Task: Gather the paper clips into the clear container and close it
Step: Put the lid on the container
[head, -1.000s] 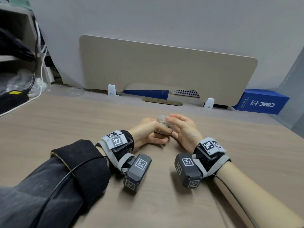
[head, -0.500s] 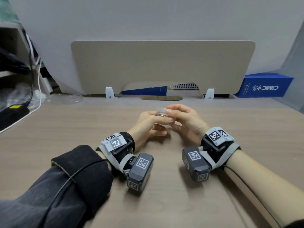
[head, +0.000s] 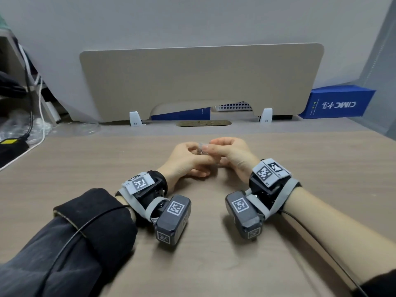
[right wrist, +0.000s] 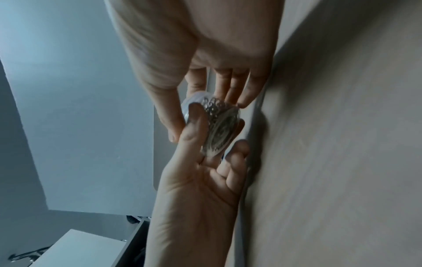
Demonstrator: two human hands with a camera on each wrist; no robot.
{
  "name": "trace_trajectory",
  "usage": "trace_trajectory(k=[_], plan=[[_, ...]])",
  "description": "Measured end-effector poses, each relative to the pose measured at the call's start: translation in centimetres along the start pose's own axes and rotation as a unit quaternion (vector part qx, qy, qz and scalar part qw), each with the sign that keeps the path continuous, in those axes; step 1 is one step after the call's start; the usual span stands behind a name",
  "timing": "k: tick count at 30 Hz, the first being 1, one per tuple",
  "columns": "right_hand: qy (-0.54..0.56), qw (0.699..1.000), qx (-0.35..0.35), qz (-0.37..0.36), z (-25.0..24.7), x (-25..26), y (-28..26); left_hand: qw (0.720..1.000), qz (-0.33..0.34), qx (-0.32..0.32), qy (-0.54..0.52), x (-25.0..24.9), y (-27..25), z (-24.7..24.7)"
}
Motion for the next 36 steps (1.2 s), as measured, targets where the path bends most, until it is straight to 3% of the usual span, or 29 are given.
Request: trace_trajectory(k=[8, 22, 26, 32, 36], plan=[[-0.022, 0.998, 0.061, -0.011, -0.1, 0.3, -0.4, 0.999, -0.01, -0.024, -0.031, 0.1, 0.2, -0.1], [-0.08, 0.994, -0.065, -0.03, 1.7, -0.3, 0.6, 0.991, -0.006, -0.01, 0.131, 0.4, 0.6, -0.1], [-0.058, 0.994, -0.088, -0.042, 1.1, -0.7, 1.0, 0.992, -0.017, 0.009, 0.124, 0.0, 0.6, 0.0], [-0.124, 0.987, -0.089, -0.056, 0.0, -0.7, 1.4, 0.996, -0.037, 0.025, 0.08, 0.3, 0.9, -0.4], [-0.125, 0.988, -0.074, -0.05, -0.3, -0.5, 2.2, 0.998, -0.049, -0.003, 0.043, 0.4, 1.2, -0.3]])
Point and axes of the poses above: each hand's wrist, its own y-axis towards the middle knuckle, its own z-axis out of the palm, x = y × z, the point moved 1 cm from there along y, towards the middle knuckle, and after that the axes turned 13 degrees about z, right-handed, at the moved point
